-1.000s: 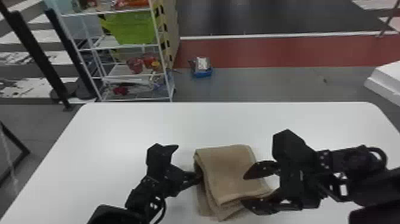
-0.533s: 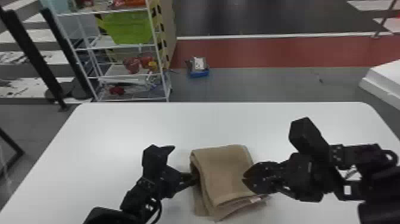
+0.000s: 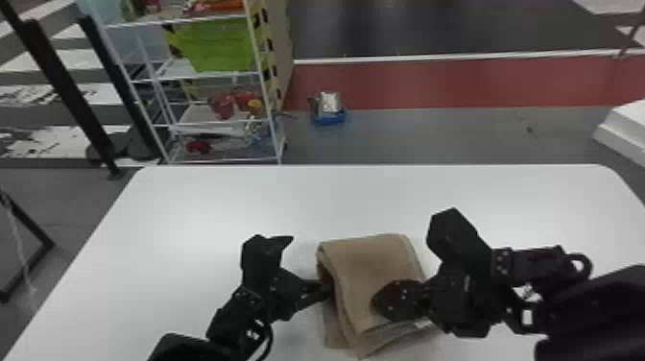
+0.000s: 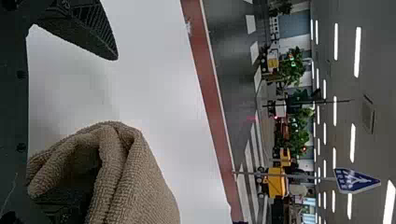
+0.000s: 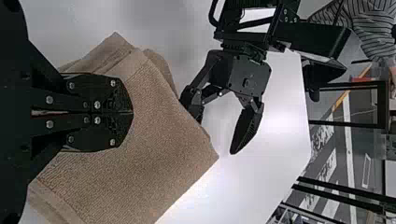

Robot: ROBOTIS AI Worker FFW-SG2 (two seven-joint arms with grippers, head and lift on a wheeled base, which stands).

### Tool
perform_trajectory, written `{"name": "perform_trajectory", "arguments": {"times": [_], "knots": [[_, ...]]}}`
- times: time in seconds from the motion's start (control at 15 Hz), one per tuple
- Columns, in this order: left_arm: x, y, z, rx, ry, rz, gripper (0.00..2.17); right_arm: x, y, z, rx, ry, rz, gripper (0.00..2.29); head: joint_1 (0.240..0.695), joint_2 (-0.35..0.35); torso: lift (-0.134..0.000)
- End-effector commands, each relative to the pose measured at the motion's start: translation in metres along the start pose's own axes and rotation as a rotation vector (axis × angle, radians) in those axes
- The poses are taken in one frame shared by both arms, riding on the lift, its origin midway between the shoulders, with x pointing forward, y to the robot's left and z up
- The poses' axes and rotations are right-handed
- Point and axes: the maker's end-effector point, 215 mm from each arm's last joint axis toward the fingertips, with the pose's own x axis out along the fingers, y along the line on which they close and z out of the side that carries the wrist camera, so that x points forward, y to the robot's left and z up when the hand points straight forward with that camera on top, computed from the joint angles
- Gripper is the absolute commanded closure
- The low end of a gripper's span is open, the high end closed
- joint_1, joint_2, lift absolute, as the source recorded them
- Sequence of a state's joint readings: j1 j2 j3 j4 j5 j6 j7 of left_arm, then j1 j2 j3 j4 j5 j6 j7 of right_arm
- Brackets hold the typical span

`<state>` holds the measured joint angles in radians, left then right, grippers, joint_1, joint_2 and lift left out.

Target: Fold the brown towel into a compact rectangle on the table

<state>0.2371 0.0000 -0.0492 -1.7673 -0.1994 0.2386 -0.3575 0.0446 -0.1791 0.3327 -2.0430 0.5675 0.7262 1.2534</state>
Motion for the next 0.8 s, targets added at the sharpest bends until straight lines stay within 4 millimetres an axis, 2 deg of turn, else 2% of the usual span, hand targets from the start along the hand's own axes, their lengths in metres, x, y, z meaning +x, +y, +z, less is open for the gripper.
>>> {"name": "perform_trajectory", "arguments": {"times": [0.0, 0.27, 0.53, 0.73], "knots": [[-0.001, 0.0, 0.002, -0.002, -0.004, -0.001, 0.08, 0.009, 0.007, -0.008, 0.003, 0.025, 0.02, 2.04, 0.695, 0.137, -0.123], [-0.002, -0.005, -0.001, 0.009, 0.008, -0.02, 0.08, 0.019, 0.018, -0.013, 0.005, 0.036, 0.05, 2.04, 0.695, 0.147, -0.123], [-0.013, -0.016, 0.011, 0.081, 0.006, -0.128, 0.08, 0.02, 0.022, -0.015, 0.009, 0.039, 0.056, 2.04, 0.695, 0.146, -0.123], [-0.019, -0.014, 0.01, 0.219, 0.063, -0.184, 0.08, 0.02, 0.023, -0.016, 0.008, 0.04, 0.059, 2.04, 0.695, 0.14, -0.123]]}}
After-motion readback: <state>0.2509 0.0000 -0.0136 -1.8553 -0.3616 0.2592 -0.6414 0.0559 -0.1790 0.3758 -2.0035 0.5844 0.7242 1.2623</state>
